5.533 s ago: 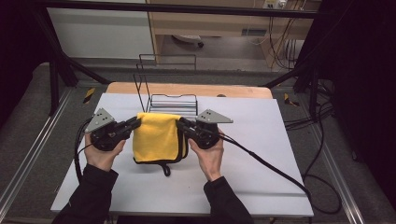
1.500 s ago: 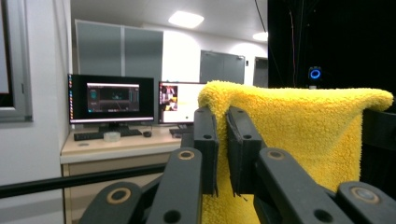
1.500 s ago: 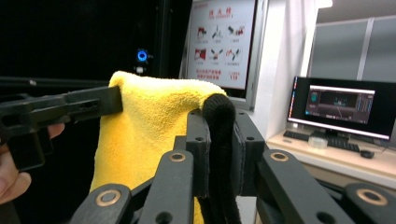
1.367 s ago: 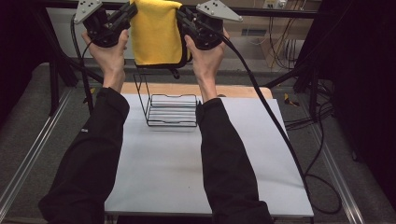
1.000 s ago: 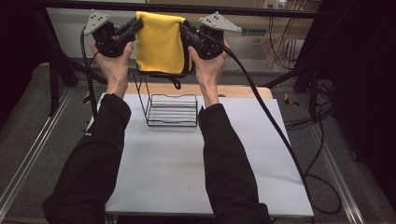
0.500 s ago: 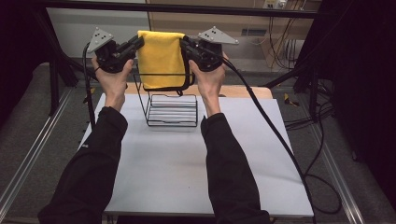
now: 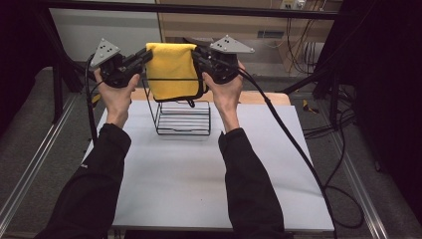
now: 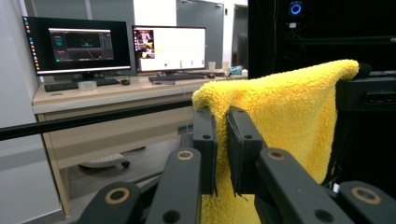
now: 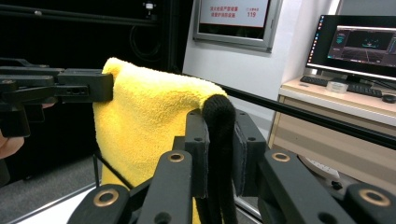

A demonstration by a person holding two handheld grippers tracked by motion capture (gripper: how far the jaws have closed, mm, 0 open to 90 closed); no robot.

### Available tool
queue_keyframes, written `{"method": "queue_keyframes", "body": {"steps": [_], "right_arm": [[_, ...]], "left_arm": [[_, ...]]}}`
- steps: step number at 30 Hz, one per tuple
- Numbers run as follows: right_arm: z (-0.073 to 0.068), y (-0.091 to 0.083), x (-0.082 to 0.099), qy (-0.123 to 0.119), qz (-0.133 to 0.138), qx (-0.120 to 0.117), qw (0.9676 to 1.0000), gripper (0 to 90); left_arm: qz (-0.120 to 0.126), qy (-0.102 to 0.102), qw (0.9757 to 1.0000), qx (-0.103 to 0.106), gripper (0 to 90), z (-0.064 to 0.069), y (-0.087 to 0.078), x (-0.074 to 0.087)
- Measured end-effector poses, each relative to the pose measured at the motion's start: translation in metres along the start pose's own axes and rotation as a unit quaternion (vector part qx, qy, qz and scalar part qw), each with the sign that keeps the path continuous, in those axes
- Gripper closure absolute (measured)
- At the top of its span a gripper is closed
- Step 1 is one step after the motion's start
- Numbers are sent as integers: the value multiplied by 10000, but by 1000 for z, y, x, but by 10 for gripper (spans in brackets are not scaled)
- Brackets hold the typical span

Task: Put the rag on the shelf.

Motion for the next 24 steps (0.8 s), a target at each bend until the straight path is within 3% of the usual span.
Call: {"method": "queue_keyframes", "body": {"steps": [12,24], "right_arm": [[-11,-10,11,-145,-56,-171,9997,791],[-25,-22,23,-342,-468,-456,9973,787]], "left_arm": [[-181,32,9997,137,823,2,-13,12],[-510,79,9983,286,814,11,-31,27]]}}
Point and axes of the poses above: each handheld gripper's, and its own axes: y roughly forward along the jaws, x roughly out of its underside, z roughly to its right, the point moved 4 cm from there along y, roughly forward along the jaws, and after that the axes turned 3 degrees about -y, right-handed, at the moved point
